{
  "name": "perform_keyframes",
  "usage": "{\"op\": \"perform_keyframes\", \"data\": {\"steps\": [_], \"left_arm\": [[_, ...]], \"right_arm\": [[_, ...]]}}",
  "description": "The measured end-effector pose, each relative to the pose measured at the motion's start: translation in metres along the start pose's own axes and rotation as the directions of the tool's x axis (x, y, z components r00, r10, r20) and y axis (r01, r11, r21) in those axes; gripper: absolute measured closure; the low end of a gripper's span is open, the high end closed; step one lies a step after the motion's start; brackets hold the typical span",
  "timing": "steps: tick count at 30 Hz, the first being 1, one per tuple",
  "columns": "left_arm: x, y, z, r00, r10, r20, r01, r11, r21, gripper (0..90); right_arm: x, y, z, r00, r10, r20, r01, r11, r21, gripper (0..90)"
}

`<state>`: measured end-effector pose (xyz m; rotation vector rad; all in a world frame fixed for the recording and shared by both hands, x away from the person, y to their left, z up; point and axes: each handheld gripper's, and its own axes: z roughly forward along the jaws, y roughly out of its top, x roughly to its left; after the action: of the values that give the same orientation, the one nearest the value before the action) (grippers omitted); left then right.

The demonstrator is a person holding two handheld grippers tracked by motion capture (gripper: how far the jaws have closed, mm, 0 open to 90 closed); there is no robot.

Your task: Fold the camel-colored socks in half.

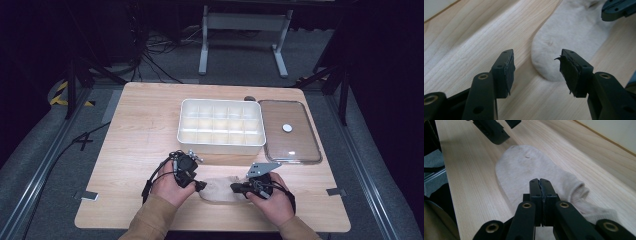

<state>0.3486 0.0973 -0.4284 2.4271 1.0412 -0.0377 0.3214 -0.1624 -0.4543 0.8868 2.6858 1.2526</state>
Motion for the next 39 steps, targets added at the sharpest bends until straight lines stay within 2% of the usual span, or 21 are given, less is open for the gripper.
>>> {"op": "perform_keyframes", "data": {"steps": [7,11,17,22,23,32,35,36,39], "left_arm": [[0.002,-0.003,0.004,0.9989,-0.039,0.027,0.038,0.999,0.023,46.7],[0.004,-0.005,0.005,0.9986,-0.05,0.019,0.049,0.9982,0.033,45.7],[0.003,-0.006,0.008,0.9978,-0.063,0.023,0.061,0.9971,0.044,46.4],[0.004,-0.006,0.01,0.9968,-0.074,0.033,0.073,0.9973,0.011,48.8],[0.003,-0.007,0.014,0.9975,-0.067,0.021,0.067,0.9976,-0.014,49.6],[-0.002,-0.006,0.026,0.9962,-0.08,0.033,0.081,0.9964,-0.023,57.5],[-0.006,-0.005,0.029,0.9986,-0.035,0.038,0.037,0.9987,-0.034,58.3],[-0.007,-0.005,0.029,0.9986,-0.032,0.041,0.033,0.9989,-0.034,58.3],[-0.009,-0.004,0.03,0.9997,-0.005,0.024,0.006,0.9993,-0.038,61.8]], "right_arm": [[0.0,-0.003,0.009,0.9999,-0.01,0.006,0.01,0.999,0.042,90.0],[-0.001,-0.007,0.014,0.9998,-0.01,0.017,0.009,0.996,0.093,90.0],[-0.001,-0.007,0.015,0.9998,-0.011,0.014,0.01,0.995,0.096,90.0],[-0.001,-0.007,0.015,0.9997,-0.023,0.013,0.021,0.995,0.095,90.0],[0.0,-0.007,0.015,0.9996,-0.024,0.016,0.023,0.995,0.095,90.0],[0.0,-0.007,0.015,0.9994,-0.03,0.018,0.029,0.995,0.093,90.0],[0.001,-0.007,0.015,0.999,-0.038,0.023,0.036,0.995,0.09,90.0],[0.001,-0.008,0.015,0.9987,-0.044,0.026,0.042,0.995,0.09,90.0],[0.003,-0.008,0.014,0.9976,-0.058,0.037,0.054,0.994,0.091,90.0]]}}
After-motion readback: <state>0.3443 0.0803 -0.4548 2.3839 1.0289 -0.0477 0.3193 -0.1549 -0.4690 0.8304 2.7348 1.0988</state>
